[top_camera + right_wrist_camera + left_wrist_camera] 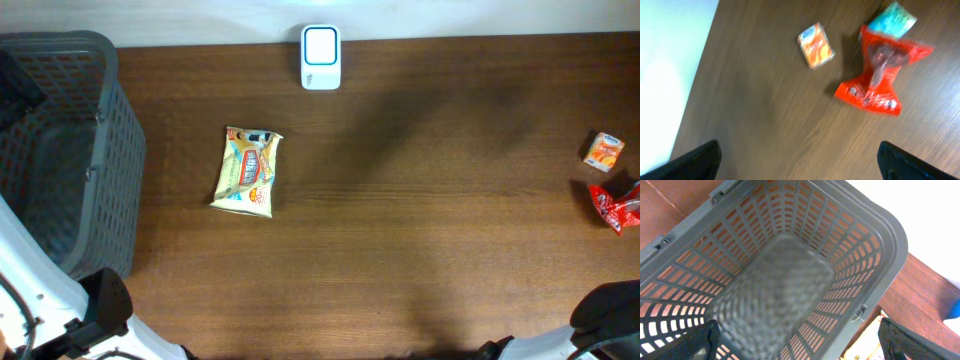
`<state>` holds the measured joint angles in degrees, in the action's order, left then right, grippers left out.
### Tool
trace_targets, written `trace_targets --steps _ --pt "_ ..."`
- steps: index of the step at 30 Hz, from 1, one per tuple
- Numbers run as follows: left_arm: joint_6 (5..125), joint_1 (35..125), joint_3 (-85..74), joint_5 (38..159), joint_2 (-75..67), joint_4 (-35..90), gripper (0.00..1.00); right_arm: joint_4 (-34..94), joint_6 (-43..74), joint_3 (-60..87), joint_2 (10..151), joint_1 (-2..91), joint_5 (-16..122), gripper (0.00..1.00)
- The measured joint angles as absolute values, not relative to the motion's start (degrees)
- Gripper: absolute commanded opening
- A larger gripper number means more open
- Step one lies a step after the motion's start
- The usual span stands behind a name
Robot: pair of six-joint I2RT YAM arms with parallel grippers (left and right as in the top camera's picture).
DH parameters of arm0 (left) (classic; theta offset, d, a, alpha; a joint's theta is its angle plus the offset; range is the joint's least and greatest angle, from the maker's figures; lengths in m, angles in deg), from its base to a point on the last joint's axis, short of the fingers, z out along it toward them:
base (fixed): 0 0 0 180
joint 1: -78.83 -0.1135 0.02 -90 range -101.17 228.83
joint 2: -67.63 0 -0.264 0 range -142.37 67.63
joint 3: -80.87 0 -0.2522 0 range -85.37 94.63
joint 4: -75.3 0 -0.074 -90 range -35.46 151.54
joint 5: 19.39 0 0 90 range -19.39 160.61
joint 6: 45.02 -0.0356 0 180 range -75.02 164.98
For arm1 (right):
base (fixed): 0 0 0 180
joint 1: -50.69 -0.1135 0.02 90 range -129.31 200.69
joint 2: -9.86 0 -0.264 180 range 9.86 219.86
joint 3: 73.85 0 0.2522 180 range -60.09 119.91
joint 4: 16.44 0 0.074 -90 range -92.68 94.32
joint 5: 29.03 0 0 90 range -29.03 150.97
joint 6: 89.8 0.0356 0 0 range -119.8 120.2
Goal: Scan the item barcode
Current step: 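Move the red bag right and drop it at the table's right edge, then reach the left gripper to the yellow tissue pack and grasp it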
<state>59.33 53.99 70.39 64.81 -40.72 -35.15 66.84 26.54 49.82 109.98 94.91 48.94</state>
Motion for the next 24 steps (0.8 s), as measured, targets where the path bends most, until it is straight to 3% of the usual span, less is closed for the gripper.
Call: trace_targets --steps 3,16,18,22,24 --pt "59.33 53.99 70.39 64.81 -40.72 -35.17 0.99 73.83 26.54 49.71 110.88 94.89 45.27 0.99" --pt "59.55 53.99 70.39 65.59 -40.72 -35.10 0.99 74.29 26.54 49.71 110.98 94.89 44.28 0.99" --pt "60.36 53.84 70.39 72.63 -40.72 -35.13 0.99 74.29 26.52 49.71 110.98 94.89 44.18 0.99" --pt "55.57 54.62 70.39 106.95 -40.72 -35.15 0.99 74.31 26.52 49.71 110.98 94.89 43.91 0.98" --pt "51.31 58.84 70.39 116.34 -40.72 -35.15 0.99 74.33 26.52 49.71 110.98 94.89 43.91 0.99"
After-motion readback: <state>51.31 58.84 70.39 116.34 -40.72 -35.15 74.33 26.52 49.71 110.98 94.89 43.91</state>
